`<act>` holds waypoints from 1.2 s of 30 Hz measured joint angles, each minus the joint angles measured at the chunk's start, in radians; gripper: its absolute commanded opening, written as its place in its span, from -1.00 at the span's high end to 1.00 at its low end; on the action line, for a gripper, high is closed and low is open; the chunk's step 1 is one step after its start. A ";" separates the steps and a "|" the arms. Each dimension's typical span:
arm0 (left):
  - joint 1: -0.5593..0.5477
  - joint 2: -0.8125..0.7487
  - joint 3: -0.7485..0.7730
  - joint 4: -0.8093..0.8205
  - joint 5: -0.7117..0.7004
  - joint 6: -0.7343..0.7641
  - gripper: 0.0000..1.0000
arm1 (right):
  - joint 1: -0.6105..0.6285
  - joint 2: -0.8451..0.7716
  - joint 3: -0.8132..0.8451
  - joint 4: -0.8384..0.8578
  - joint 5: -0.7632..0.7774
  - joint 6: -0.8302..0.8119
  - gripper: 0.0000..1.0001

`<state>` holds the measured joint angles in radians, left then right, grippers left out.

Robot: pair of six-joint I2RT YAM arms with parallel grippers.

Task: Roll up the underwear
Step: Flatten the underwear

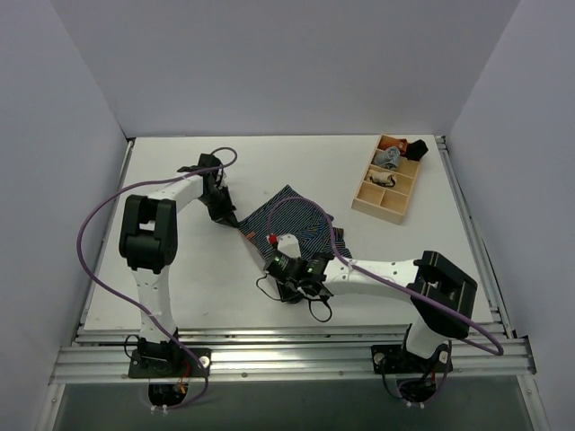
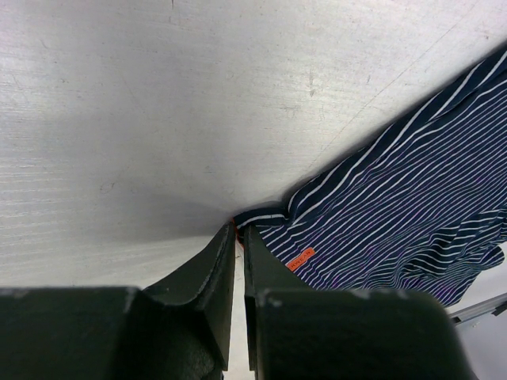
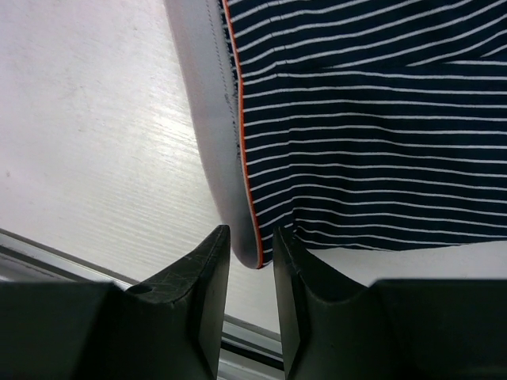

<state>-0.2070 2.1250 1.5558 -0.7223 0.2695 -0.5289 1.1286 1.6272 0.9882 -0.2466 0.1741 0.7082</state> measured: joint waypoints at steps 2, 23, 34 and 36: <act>0.000 0.000 0.000 0.000 0.002 0.002 0.69 | 0.000 0.008 -0.014 0.004 0.001 0.002 0.57; 0.033 0.021 0.008 -0.003 0.072 0.015 0.95 | 0.076 0.056 -0.029 0.010 0.053 0.021 1.00; 0.039 0.033 0.015 -0.008 0.099 0.016 0.95 | 0.233 0.069 -0.027 0.032 0.135 0.072 1.00; 0.039 0.034 0.018 -0.011 0.099 0.015 0.95 | 0.239 0.069 -0.039 0.046 0.140 0.085 1.00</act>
<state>-0.1680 2.1586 1.5734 -0.7338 0.3687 -0.5137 1.3674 1.6962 0.9493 -0.2008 0.3145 0.7937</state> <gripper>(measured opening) 0.034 0.007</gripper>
